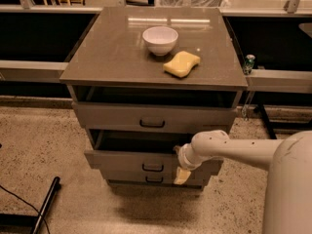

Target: Open middle drawer

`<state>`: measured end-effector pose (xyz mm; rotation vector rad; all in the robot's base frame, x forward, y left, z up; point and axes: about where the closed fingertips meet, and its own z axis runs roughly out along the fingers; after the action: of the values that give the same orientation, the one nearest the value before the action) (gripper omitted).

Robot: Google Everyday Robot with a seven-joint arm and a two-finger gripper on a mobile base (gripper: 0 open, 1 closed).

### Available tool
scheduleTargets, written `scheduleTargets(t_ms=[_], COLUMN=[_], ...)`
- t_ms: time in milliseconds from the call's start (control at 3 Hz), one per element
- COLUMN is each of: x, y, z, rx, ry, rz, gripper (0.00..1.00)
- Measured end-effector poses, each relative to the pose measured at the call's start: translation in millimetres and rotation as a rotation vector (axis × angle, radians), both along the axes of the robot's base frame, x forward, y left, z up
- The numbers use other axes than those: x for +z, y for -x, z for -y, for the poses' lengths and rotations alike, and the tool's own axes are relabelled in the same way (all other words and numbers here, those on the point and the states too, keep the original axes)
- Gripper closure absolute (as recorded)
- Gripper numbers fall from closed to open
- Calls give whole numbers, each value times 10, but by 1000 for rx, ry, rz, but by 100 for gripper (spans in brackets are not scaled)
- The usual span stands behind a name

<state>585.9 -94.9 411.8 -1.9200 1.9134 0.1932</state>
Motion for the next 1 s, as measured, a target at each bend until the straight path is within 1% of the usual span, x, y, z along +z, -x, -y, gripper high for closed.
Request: scheduleTargets(t_ms=[333,667,1000], x=[62,110,148], y=[205,228,241], z=[9,15,19], rx=[13,16,17], ry=[3,1,-1], rz=[-5,2,2], gripper=[49,48,65])
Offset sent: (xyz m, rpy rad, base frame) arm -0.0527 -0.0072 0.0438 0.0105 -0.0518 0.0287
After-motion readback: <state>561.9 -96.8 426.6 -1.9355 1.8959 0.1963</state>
